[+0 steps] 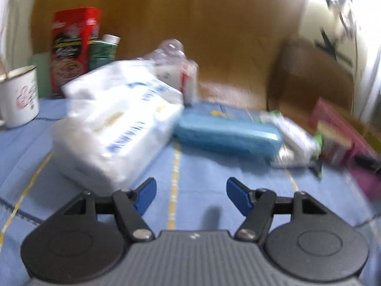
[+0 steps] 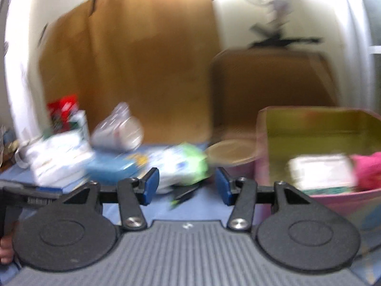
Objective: Organize soft objects
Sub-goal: 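Move the right gripper to the blue pencil case and grasp it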
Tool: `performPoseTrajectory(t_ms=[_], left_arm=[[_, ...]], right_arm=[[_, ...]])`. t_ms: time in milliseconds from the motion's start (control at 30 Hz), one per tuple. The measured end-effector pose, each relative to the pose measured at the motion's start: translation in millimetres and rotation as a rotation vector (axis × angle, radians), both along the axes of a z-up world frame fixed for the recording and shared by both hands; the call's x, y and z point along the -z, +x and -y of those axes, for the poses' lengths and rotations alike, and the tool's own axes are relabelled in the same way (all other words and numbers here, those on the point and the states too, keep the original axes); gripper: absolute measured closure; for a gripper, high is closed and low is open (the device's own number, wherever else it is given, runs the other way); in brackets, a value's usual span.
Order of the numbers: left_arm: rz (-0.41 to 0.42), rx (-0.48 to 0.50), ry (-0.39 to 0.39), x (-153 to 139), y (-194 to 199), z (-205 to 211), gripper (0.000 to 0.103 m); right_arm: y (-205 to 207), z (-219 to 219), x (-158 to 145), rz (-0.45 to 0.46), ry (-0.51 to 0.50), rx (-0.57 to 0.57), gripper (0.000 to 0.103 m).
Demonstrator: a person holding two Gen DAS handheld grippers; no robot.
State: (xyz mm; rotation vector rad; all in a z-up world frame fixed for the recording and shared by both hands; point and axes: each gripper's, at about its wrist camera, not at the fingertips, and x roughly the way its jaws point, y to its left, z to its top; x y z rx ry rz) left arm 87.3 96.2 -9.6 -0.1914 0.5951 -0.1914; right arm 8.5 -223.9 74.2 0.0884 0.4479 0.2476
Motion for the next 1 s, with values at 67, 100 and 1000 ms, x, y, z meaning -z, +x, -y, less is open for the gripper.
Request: performPoseTrajectory(t_ms=[67, 100, 1000], left_arm=[[0.035, -0.008, -0.039, -1.3, -3.4, -6.4, 0.036], [0.060, -0.016, -0.038, -2.5, -4.9, -4.7, 0.036], [0.058, 0.098, -0.146, -3.2, -16.0, 0.3, 0.029]], right_arm=[[14.6, -22.6, 1.3, -0.030, -0.032, -0.077, 0.048], [22.2, -33.7, 1.6, -0.040, -0.048, -0.122, 0.048], [-51.6, -45.9, 34.3, -0.177, -0.101, -0.305, 0.047]])
